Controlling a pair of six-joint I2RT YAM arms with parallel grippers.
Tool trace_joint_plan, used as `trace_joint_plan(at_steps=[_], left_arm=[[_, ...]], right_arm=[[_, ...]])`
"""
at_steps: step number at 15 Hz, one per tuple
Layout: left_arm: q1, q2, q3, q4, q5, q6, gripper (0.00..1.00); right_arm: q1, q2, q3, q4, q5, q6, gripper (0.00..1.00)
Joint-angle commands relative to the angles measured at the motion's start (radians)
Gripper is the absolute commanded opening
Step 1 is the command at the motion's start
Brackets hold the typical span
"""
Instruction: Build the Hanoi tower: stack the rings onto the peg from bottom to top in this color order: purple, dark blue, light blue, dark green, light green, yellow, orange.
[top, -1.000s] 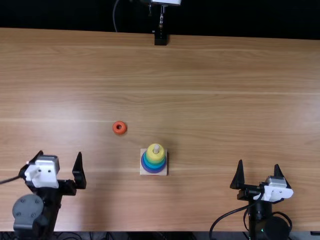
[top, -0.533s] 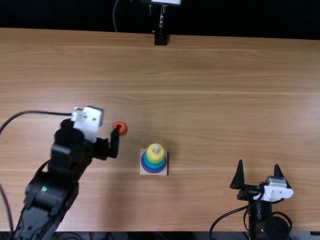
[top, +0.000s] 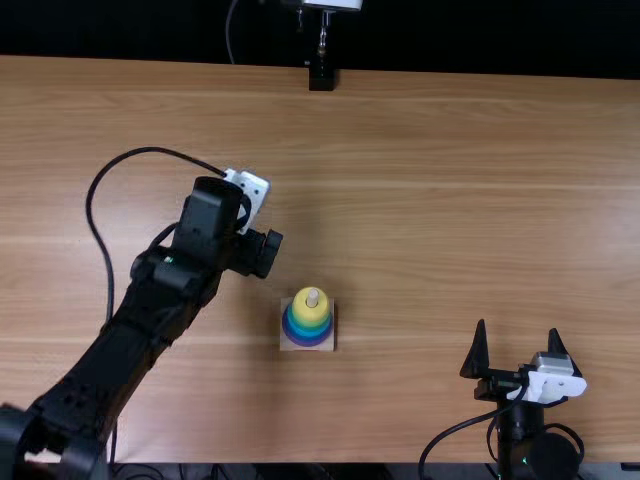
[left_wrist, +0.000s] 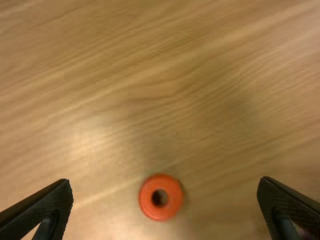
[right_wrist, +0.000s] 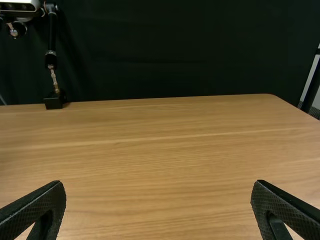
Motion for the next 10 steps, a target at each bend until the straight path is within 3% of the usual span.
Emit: trace_joint_plan(at_steps=[1, 3, 10], left_arm=[[0.011, 0.083, 0.036, -0.016, -0.005, 0.118, 1.0], [0.038, 0.169, 0.078, -0.038, -0.007, 0.12, 1.0], [0.041, 0.315, 0.213, -0.18, -0.005, 0.127, 1.0]], right_arm=[[-0.008, -0.01, -0.013, 0.003, -0.006, 0.006, 1.0], [-0.008, -0.01, -0.013, 0.003, -0.006, 0.006, 1.0], [-0.008, -0.01, -0.013, 0.003, -0.006, 0.006, 1.0]])
